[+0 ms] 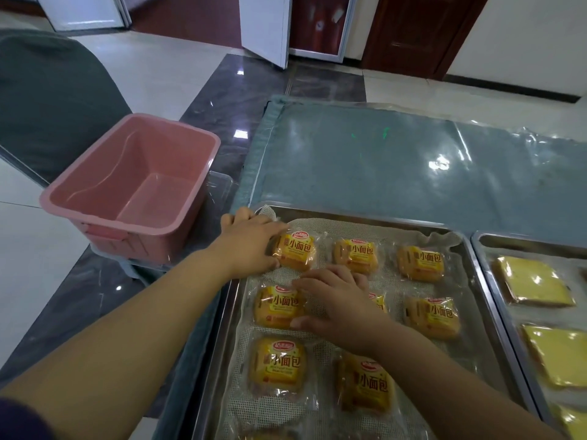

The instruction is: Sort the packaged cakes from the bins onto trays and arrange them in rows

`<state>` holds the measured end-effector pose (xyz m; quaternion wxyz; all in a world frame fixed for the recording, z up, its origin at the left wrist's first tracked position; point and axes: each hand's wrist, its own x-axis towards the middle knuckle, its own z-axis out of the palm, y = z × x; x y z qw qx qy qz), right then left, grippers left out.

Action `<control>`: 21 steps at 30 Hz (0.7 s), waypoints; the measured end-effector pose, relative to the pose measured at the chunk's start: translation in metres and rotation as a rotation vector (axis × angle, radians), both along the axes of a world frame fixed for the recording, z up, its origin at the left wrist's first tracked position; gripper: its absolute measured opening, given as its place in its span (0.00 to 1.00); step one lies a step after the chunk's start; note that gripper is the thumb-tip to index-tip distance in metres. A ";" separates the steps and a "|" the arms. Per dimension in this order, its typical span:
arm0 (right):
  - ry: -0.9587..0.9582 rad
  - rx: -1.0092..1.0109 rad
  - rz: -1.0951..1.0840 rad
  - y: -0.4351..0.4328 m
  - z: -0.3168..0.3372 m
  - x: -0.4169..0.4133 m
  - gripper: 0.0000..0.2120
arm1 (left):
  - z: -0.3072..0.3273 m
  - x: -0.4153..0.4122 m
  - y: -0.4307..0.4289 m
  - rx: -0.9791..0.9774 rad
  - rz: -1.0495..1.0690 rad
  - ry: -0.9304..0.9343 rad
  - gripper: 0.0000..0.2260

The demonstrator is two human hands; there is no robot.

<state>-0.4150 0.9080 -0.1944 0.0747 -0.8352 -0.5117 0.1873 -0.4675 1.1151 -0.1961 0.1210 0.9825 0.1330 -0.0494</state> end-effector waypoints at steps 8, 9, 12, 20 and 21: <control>-0.027 0.086 -0.146 -0.025 0.006 0.010 0.24 | -0.008 -0.008 -0.001 0.139 0.060 -0.013 0.31; -0.030 0.088 -0.153 -0.028 0.007 0.011 0.23 | -0.008 -0.008 -0.001 0.133 0.067 -0.004 0.32; -0.050 0.048 -0.166 -0.034 0.015 0.014 0.22 | -0.003 -0.009 -0.003 0.131 0.054 0.021 0.32; -0.032 -0.097 -0.185 -0.057 0.053 0.013 0.20 | 0.044 -0.032 -0.024 0.118 0.065 0.055 0.20; -0.024 -0.105 -0.199 -0.062 0.059 0.010 0.20 | 0.049 -0.036 -0.029 0.126 0.051 0.052 0.19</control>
